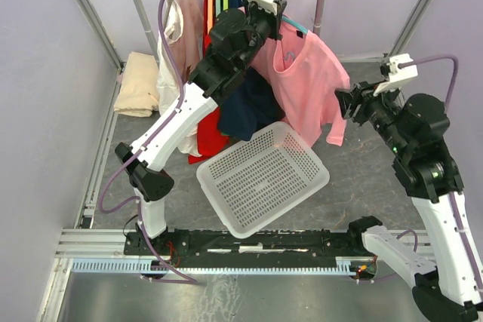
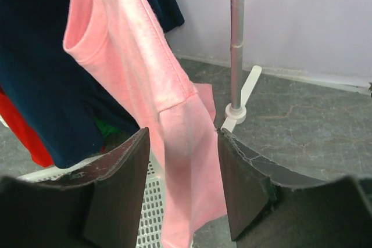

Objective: Remove the t-shirt from the hanger

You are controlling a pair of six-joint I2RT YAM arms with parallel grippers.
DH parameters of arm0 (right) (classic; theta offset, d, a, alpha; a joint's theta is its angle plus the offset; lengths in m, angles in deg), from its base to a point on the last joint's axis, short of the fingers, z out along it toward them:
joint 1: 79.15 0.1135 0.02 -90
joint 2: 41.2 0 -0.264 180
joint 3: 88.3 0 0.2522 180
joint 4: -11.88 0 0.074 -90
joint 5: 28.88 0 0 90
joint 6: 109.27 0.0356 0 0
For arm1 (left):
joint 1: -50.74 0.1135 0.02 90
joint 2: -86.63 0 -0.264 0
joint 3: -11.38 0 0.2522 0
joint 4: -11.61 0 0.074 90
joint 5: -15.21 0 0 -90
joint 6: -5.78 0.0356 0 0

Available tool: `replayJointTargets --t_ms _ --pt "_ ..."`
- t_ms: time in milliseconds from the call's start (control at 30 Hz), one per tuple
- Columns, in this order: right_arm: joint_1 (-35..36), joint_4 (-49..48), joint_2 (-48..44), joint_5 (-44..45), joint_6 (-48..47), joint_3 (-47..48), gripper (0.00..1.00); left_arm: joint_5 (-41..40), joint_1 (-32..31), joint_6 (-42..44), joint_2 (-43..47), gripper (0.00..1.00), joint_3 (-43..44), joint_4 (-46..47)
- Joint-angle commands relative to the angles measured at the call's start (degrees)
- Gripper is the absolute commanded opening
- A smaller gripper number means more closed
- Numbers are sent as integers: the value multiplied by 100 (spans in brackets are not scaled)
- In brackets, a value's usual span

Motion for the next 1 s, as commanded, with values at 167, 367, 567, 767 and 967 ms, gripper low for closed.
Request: replayJointTargets --t_ms 167,367,567,767,967 --pt "21 -23 246 240 56 -49 49 -357 124 -196 422 3 146 324" --pt "21 99 246 532 114 -69 43 -486 209 -216 399 3 209 315" --pt "21 163 260 860 164 -103 19 -548 241 -273 364 3 252 315" --pt "23 319 404 1545 393 -75 1 -642 272 -337 371 3 258 378" --pt "23 760 783 2893 886 86 1 -750 302 -395 403 3 203 427"
